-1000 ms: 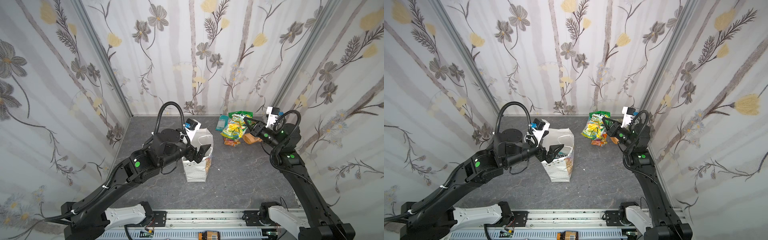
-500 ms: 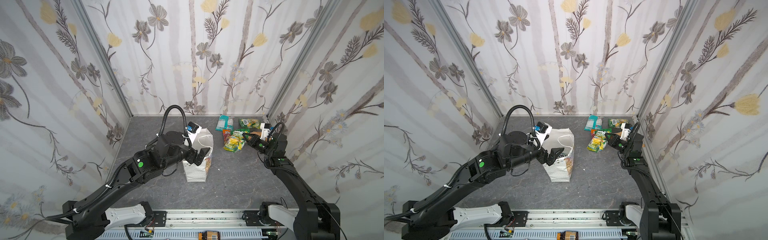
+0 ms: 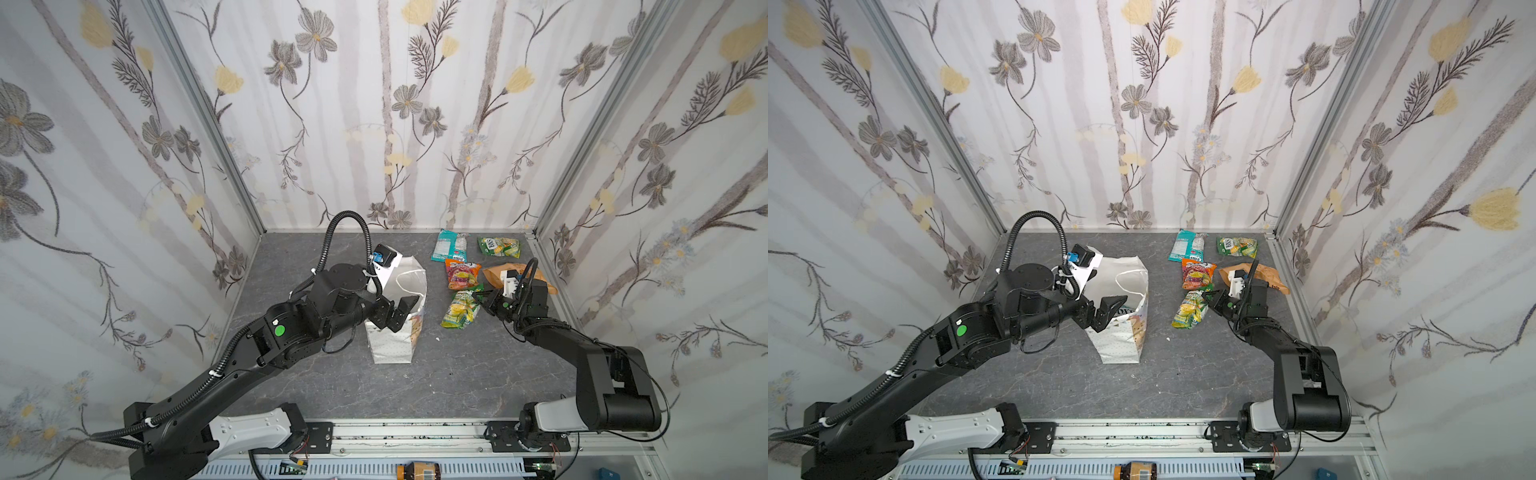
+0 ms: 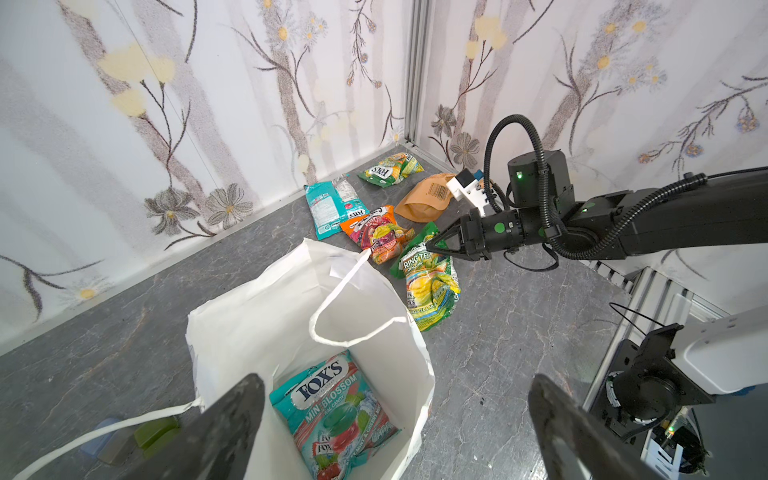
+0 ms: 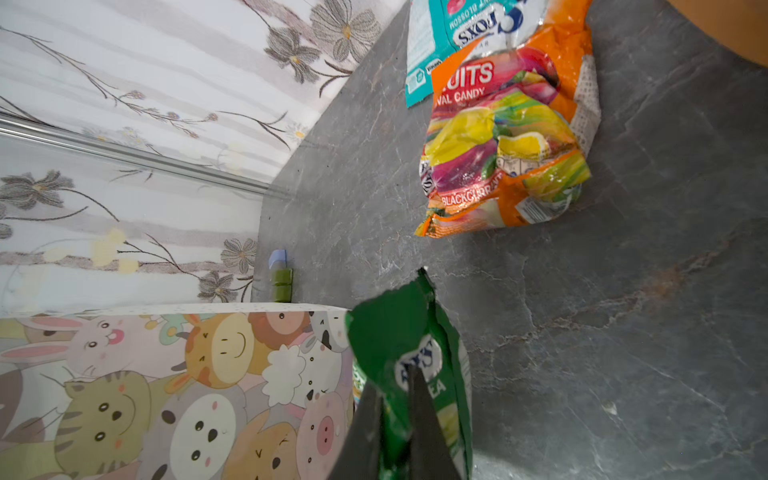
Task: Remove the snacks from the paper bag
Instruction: 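Carry the green pack away from the bag and drop it with right gripper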
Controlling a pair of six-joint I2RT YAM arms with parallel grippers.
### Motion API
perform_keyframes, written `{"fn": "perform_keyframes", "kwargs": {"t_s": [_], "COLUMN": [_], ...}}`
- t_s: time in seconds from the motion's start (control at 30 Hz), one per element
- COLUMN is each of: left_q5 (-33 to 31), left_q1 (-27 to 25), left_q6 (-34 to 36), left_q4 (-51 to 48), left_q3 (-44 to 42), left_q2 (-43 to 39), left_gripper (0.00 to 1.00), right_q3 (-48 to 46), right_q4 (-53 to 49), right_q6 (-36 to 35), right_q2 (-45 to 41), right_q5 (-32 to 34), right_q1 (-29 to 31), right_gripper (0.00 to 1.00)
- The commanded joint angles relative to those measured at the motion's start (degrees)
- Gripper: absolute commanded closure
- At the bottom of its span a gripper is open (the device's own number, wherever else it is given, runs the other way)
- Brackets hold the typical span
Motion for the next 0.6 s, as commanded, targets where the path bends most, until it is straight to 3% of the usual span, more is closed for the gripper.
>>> {"fn": "perform_keyframes", "kwargs": {"t_s": [0.0, 0.13, 0.33, 0.57], "left_q5": [-0.09, -0.68, -1.0, -1.17], "left_q1": [-0.08, -0.27, -0.38, -0.51], "left_q6": [-0.43, -0.53, -0.39, -0.36], "left_q4": [0.99, 1.03, 0.91, 0.99], "left_q3": [-0.09, -0.27, -0.37, -0.11], "left_q2": [0.02, -0.2, -0.25, -0.07], "left_gripper": [0.0, 0.0, 0.0, 0.0], "right_q3": [-0.28, -0.62, -0.83, 0.98], "right_q4": [5.41, 6.31, 5.08, -2.78], "right_q6": [-0.34, 0.18, -0.26, -4.84], "right_q2": [2.55, 5.08, 5.35, 3.39], "right_q5": [-2.27, -2.46, -0.77, 3.35], "right_q1": [0.03, 0.12, 0.2, 0.29], "right_gripper": [0.96, 0.91, 0.65, 0.43]}}
